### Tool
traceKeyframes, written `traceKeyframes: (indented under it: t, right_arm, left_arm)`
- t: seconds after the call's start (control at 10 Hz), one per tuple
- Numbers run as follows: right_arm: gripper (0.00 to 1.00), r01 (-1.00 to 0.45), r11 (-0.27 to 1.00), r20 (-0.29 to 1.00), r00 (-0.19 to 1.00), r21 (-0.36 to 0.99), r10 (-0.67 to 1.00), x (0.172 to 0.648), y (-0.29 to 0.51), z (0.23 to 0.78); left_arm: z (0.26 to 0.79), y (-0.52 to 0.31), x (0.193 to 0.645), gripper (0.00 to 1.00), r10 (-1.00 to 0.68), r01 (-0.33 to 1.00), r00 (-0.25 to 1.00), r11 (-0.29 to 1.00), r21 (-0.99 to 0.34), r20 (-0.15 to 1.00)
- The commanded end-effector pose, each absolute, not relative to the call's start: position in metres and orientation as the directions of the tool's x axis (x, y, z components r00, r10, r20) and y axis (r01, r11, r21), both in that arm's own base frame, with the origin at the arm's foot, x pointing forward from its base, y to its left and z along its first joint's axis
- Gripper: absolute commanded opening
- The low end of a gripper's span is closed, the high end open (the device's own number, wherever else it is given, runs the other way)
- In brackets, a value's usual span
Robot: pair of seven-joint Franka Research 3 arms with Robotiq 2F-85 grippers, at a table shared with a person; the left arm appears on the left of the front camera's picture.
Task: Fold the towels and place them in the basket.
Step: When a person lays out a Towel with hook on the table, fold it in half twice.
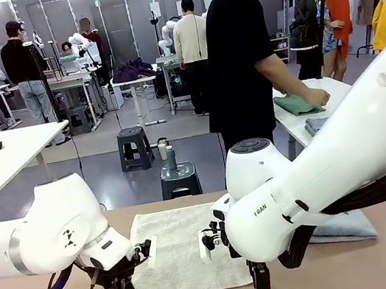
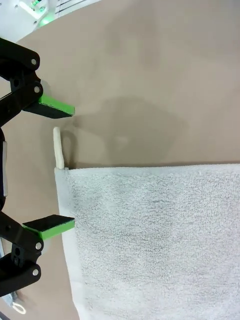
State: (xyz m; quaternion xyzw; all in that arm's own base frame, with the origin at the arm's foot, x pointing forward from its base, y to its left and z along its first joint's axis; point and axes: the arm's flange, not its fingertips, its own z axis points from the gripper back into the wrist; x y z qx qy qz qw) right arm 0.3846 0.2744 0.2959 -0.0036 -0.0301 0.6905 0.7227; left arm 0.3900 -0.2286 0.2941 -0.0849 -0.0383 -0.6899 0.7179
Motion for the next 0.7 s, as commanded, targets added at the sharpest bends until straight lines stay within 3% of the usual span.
traceKeyframes:
  t: [0.0, 0.6]
  right_arm:
    - [0.97, -0.998, 0.044, 0.058, 0.041, -0.047, 0.997, 0.39, 0.274, 0.295]
    - [0.97, -0.998, 0.052, 0.04, 0.05, -0.042, 0.998, 0.397, 0.277, 0.29]
  left_arm:
    - [0.294, -0.235, 0.396, 1.0, -0.985, 0.997, 0.066, 0.06, -0.037, 0.161]
    - [0.296, -0.251, 0.398, 0.96, -0.994, 0.998, 0.057, 0.058, 0.009, 0.089]
